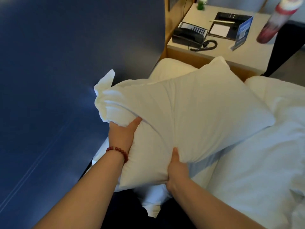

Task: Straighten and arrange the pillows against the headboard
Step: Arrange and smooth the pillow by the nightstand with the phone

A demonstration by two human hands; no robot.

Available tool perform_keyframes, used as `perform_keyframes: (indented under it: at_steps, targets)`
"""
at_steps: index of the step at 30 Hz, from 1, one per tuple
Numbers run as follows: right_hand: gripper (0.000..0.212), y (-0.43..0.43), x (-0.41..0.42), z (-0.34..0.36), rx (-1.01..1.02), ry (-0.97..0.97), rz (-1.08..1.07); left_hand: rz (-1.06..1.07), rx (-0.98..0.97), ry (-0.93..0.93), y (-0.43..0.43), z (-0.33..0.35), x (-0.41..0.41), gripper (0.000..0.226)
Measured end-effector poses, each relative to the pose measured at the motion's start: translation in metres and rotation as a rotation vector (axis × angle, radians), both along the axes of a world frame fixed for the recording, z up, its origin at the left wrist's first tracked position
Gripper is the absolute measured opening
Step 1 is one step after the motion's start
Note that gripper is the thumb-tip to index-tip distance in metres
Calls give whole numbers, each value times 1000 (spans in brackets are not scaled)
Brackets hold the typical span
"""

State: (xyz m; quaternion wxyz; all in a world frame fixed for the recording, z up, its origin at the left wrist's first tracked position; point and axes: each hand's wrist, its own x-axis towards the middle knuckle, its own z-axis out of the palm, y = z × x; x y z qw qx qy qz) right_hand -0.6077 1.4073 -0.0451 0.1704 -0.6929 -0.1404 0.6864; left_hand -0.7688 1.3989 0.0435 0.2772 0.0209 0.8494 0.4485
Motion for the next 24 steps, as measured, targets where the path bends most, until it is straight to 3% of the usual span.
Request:
perform_keyframes:
  at_steps: [3, 6, 8, 10, 13, 15, 22, 24]
  targets:
    - [63, 14, 12, 16, -91, 122, 118, -76, 5, 120, 9, 19, 1, 79]
    - [54, 39, 39, 29, -26, 102, 422, -192, 6, 279, 19, 32, -8, 80]
    - [60, 56, 58, 34, 174, -27, 595, -252, -2, 346, 27, 39, -15, 79]
    - [64, 75, 73, 41, 467, -284, 715, -281, -12, 369, 35, 45, -20, 77]
    - [54, 113, 84, 40, 808, -517, 564, -299, -18, 389, 40, 51, -24, 78]
    - [46, 147, 85, 28, 870, -564, 439, -298, -26, 408, 40, 55, -23, 79]
    - [84, 257, 104, 5, 803, -904, 658, -277, -63, 461, 43, 59, -18, 78]
    - [97, 279, 109, -7, 762, -916, 747, -277, -78, 456, 46, 59, -16, 79]
